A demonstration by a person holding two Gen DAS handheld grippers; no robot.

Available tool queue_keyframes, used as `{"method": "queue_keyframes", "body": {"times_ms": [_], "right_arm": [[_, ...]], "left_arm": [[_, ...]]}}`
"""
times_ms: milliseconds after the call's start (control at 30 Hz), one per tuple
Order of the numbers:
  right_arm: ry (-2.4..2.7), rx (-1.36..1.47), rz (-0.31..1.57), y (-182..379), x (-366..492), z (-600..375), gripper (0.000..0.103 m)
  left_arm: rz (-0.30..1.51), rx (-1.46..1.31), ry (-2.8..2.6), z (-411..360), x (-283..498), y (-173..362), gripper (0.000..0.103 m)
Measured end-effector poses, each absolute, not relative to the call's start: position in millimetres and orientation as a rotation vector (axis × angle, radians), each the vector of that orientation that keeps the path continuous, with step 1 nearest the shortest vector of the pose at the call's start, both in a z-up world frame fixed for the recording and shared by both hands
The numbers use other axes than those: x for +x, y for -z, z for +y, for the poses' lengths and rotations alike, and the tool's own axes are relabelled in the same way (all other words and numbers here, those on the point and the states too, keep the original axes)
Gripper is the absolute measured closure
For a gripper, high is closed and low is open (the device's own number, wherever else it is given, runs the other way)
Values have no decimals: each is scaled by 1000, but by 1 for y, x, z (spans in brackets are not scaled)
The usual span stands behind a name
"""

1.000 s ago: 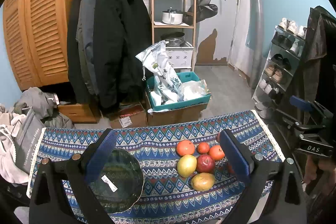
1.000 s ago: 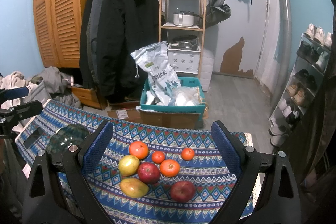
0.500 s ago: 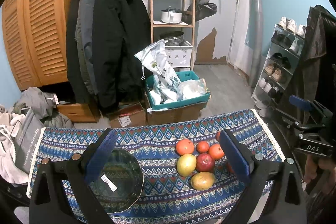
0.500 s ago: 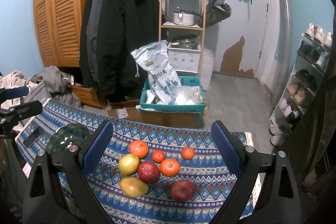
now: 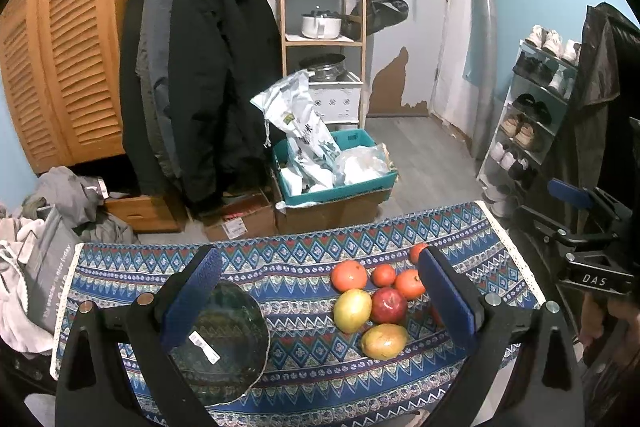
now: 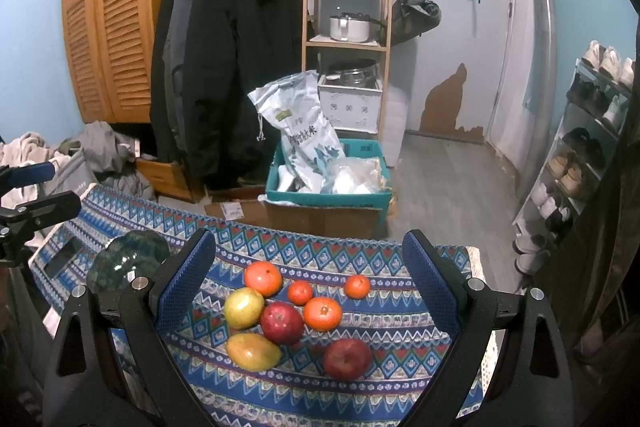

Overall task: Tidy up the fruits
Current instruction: 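Move the left tool toward the large brownish pear while the right tool approaches the large red apple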

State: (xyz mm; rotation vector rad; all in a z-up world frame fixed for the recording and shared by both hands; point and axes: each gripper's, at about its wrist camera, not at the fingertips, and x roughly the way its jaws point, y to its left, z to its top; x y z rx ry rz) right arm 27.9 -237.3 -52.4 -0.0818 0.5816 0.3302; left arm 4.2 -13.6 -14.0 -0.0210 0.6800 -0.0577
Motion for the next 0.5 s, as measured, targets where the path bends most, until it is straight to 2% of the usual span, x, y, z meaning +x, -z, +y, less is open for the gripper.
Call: {"method": "queue_keyframes", "body": {"times_ms": [267,500], "right_arm": [[-316,-58,659,68,42,-252,10],[-287,-69,784,106,59,-268,10]], "left_arm": [[784,-19,108,-26,20,45,4],[896,3,135,-43,37,88,4]]}}
